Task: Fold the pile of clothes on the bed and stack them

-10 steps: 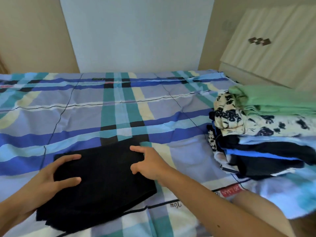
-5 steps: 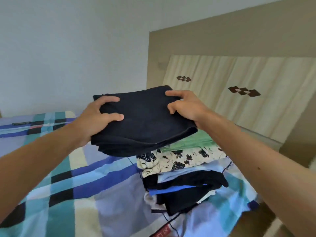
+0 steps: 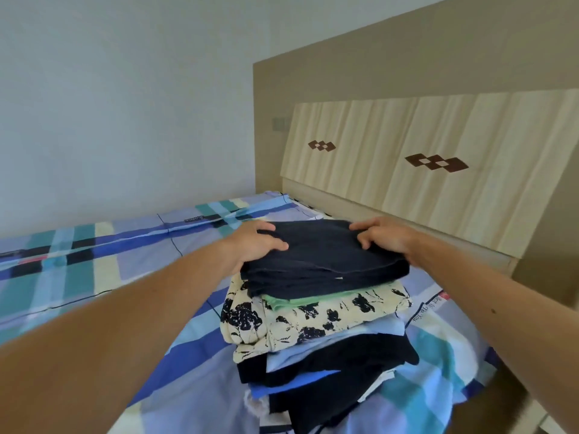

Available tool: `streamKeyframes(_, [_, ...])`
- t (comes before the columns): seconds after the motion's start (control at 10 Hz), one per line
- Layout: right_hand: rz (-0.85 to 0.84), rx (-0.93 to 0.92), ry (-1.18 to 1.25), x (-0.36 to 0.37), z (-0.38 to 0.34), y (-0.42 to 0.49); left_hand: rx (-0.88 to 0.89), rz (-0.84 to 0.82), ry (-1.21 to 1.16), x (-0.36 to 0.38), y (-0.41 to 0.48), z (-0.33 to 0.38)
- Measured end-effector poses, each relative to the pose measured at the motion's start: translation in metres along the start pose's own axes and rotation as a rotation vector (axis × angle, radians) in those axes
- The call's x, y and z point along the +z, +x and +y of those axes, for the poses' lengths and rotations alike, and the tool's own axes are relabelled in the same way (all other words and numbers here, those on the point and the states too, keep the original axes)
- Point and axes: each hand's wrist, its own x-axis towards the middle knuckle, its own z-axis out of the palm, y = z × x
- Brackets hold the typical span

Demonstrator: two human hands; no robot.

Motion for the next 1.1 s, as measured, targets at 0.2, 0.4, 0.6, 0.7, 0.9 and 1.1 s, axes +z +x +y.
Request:
streamKeyframes(0.2, [-0.247,-0.011,-0.3,-0.02,-0.003,0.003,-0.065,-0.128,0.71,-0.016,-0.014,0.026])
streamKeyframes(0.4, [-0.267,-0.247,-0.564,-0.011,-0.043,-0.007,0.18,-0.276,1.07,0.0,0.003,0.052])
streamKeyframes(0.6, [-0.069,-0.298,-0.401,0.055,0.041,-0.005,0.318,-0.146,0.944,0.041,0.013,-0.035])
streamKeyframes(0.7, [0.016,-0.324,-0.429,0.069,0.062,-0.002,0.342,-0.079,0.847,0.054,0.005,-0.059])
streamKeyframes(0.9, [-0.025,-0.289,-0.435,0.059,0.045,-0.007,0.331,-0.082,0.86,0.045,0.003,-0.041])
streamKeyframes(1.1, [-0.075,-0.237,-0.449,0.026,0.008,-0.015,0.351,-0.097,0.608,0.015,-0.01,-0.001])
